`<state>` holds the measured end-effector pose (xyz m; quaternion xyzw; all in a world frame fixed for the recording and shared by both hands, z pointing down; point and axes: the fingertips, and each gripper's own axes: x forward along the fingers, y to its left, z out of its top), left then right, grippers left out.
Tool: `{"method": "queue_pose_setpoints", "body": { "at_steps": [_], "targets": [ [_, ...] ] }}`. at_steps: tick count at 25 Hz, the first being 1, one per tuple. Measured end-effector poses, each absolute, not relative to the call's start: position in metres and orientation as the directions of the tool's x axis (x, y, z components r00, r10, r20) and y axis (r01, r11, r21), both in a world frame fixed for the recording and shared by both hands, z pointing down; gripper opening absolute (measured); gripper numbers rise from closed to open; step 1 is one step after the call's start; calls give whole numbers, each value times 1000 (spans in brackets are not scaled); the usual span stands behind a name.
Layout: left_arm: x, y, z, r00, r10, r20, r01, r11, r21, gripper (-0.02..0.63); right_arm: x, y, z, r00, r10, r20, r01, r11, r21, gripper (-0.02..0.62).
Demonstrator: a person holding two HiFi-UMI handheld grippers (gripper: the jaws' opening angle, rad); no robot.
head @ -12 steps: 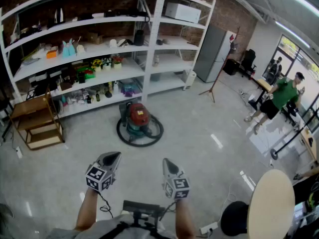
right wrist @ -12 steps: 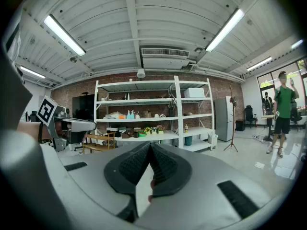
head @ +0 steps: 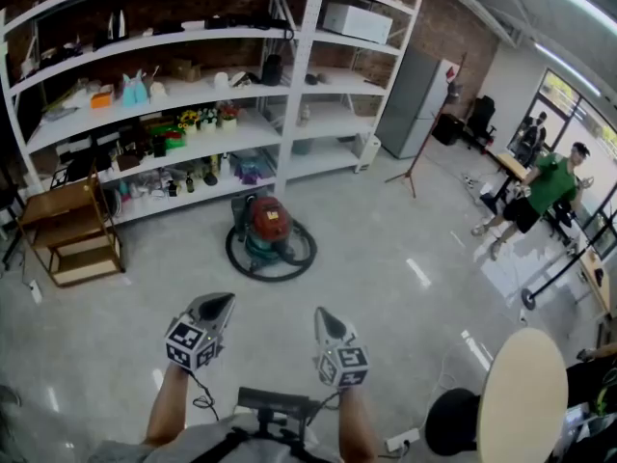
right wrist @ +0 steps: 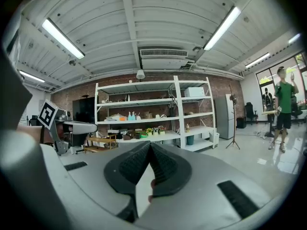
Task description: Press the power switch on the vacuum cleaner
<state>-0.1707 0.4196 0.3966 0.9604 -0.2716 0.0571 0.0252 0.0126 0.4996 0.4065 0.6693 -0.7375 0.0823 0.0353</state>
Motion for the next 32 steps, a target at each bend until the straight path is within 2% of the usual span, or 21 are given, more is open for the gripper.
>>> {"method": "queue_pose_setpoints", "body": {
  "at_steps": [21, 32],
  "targets": [
    [-217, 402, 400, 863, -492, 115, -499, -866, 30, 6, -42, 489, 408, -65, -982, 175, -997, 57, -53, 12],
    [-214, 376, 402, 863, -492, 112, -499, -866, 38, 6, -40, 462, 404, -67, -981, 182, -997, 60, -42, 12]
  ]
}}
